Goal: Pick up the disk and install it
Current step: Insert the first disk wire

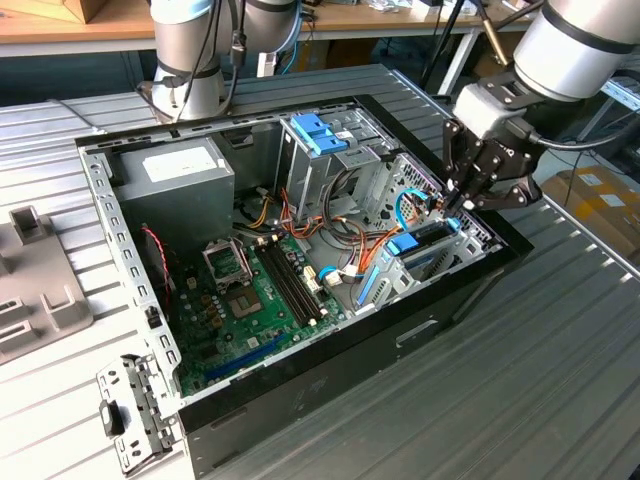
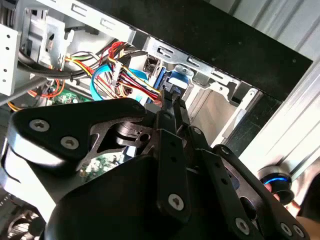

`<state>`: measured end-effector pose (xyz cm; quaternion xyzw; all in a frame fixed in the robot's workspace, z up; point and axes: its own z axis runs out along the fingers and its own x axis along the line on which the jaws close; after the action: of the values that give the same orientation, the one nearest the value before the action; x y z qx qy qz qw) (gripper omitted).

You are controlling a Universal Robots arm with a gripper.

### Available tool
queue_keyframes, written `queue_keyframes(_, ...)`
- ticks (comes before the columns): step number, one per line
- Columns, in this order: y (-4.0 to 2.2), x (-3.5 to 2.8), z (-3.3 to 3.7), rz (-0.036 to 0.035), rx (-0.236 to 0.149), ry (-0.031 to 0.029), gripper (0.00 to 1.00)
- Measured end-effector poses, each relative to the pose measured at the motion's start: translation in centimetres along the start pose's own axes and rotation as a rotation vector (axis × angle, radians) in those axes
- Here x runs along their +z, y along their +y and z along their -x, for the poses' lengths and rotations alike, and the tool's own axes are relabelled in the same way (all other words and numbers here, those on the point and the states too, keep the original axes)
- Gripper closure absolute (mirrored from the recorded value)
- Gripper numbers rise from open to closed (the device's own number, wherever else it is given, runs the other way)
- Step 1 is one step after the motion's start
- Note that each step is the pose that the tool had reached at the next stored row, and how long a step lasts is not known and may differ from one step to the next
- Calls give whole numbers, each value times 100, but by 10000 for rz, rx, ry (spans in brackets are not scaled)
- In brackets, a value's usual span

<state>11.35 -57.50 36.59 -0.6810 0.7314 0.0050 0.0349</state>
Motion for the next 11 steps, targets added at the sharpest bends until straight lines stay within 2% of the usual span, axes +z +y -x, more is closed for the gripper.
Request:
queue_keyframes(1,3,2,0,-37,628,25,83)
queue_keyframes(2,41,12,-3,1,87,-55,83)
queue_keyframes(3,41,15,-4,7,14,-74,83)
queue_keyframes(4,42,17,-5,13,-31,-123,83)
queue_keyframes(5,42,18,-5,20,-62,-201,83)
queue_keyframes(6,43,19,-6,25,-84,-238,83)
queue_keyframes(7,42,22,-7,29,-118,-266,83)
queue_keyframes(11,44,38,-13,33,-167,-270,83)
